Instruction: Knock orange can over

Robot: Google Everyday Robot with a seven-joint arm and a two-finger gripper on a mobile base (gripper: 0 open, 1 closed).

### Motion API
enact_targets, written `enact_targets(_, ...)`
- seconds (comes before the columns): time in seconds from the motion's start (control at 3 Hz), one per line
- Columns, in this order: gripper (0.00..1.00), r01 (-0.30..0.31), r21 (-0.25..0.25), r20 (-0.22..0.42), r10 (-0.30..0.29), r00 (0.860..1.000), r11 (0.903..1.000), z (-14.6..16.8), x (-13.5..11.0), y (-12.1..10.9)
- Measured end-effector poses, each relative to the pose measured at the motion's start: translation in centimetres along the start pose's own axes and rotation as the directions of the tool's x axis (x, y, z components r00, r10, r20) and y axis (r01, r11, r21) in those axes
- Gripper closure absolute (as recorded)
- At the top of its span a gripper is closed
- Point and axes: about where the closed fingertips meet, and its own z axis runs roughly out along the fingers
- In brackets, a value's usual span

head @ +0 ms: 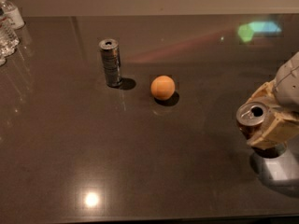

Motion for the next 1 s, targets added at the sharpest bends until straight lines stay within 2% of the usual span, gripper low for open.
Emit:
enact_targets(0.33, 1.0, 0.027, -0.002, -0.123, -0.027, 0.992, 0.9996, 0.6, 1.9, -0.3)
enact_targets(0.67, 0.96, 0.084, -0.027, -0.219, -0.088, 0.972, 0.9961, 1.8, 2.8, -0.1)
enact_targets(1.0, 0.79, 0.138, -0.055, -0.277, -0.148, 0.95, 0.9889, 3.2, 3.1, 0.3)
